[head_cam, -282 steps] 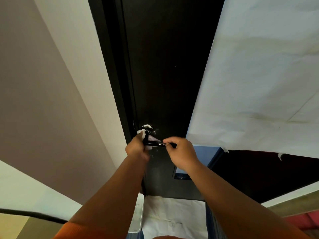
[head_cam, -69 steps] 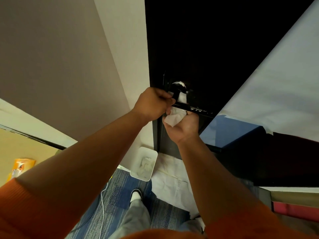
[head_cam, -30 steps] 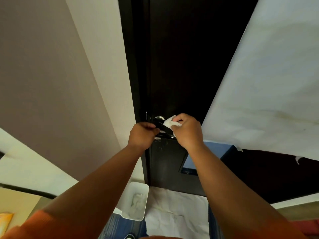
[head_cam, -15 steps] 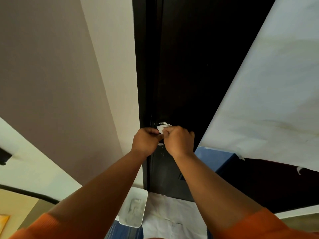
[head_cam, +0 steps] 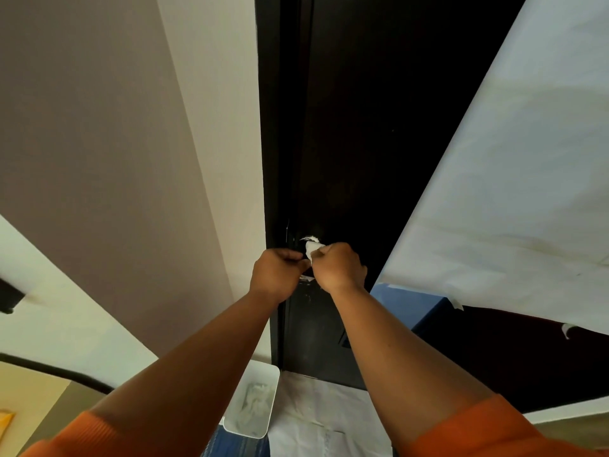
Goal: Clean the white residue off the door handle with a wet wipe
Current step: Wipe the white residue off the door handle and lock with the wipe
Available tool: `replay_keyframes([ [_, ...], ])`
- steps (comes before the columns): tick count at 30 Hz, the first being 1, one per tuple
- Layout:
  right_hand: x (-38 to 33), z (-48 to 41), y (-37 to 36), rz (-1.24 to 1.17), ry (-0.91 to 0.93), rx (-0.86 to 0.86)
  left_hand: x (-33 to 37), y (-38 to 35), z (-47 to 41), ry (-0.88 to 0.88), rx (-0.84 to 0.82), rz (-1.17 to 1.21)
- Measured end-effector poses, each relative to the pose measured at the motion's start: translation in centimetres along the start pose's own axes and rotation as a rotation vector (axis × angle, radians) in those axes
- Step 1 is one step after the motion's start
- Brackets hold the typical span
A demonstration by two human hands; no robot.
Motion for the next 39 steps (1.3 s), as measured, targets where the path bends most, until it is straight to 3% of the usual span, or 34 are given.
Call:
replay_keyframes([
  [6, 1.4, 0.2, 0.6, -0.222, 0.029, 0.111, 0.1, 0.1, 0.1, 0.018, -0.012, 0.007],
  [14, 3.2, -1.2, 0.8, -0.113, -0.021, 0.054, 0.3, 0.2, 0.1, 0.011, -0.014, -0.01],
  [20, 0.8, -0.6, 0.1, -0.218, -0.029, 0.075, 0.4, 0.2, 0.0, 0.0, -0.023, -0.038],
  [26, 0.2, 0.1, 0.6, -0.217, 0.062, 0.194, 0.3, 0.1, 0.1, -0.008, -0.025, -0.049],
  [33, -2.9, -0.3, 1.0, -0.009, 0.318, 0.266, 0.4, 0.2, 0.3, -0.034, -0.053, -0.085],
  [39, 1.0, -0.4, 0.5, -0.116, 0.104, 0.237, 0.3, 0.4, 0.2, 0.002, -0.056, -0.081],
])
Point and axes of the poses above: each hand's wrist, its own z-axis away from the middle knuckle, its own y-axis out of the back of the hand, x = y × z, the point moved 3 cm from there along -z, towards the middle knuckle, and after that the axes turned 15 degrees about z, right-handed, at the moved point
